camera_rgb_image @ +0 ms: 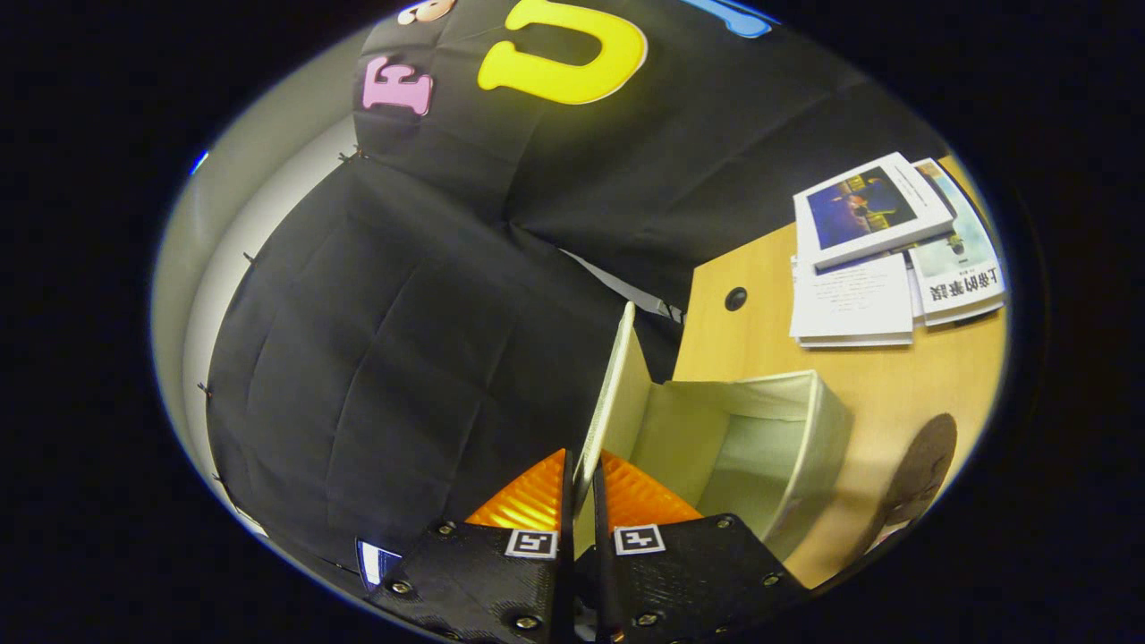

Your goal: Open the storage box then place both shoes into the box .Put the left shoe in first, then the right shoe, with the right side of both shoes facing outward in a uniform manner.

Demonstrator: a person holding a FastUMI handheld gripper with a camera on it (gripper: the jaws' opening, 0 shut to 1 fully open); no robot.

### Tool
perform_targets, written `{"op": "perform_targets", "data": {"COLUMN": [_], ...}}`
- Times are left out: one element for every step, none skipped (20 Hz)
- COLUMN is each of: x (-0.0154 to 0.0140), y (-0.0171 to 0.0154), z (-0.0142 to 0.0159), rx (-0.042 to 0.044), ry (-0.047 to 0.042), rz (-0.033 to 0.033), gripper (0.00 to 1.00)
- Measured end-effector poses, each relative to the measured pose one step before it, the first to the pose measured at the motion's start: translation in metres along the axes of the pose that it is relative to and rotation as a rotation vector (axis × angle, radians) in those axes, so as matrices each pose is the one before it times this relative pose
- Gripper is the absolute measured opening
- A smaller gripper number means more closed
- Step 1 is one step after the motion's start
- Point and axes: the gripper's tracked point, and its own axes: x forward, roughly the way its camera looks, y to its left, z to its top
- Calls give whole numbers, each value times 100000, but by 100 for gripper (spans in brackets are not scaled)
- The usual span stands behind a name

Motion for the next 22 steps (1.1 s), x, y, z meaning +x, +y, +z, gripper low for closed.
{"op": "perform_targets", "data": {"x": [1032,1173,1151,1091,1231,1387,1128,1013,699,1215,831,649,482,228,-145,525,-21,-745,41,-1614,-598,-365], "y": [903,994,689,934,866,737,608,506,291,289,259,134,16,109,-131,-27,139,536,-152,-272,-271,-357], "z": [-11,-123,-93,-360,-327,-371,-291,-218,-195,-434,-98,-116,-7,-11,276,-144,237,58,256,279,291,40], "rx": [-1817,-1856,-1321,-740,-711,-442,33,-208,-444,-870,-972,-343,262,751,297,108,321,-290,-1762,-1703,-1448,-1180], "ry": [1125,1029,677,781,1298,1152,1254,897,1198,1084,573,219,246,-112,-686,-221,-53,-594,-1106,-786,-830,-784], "rz": [86,-43,-13,899,681,326,836,-156,148,-194,113,-199,-110,13,-95,-140,491,1022,-783,-1538,-1175,-1002], "gripper": [10,10,10,11,11,11,11,11,14,14,14,14,14,14,14,15,31,47,63,80,96,96]}}
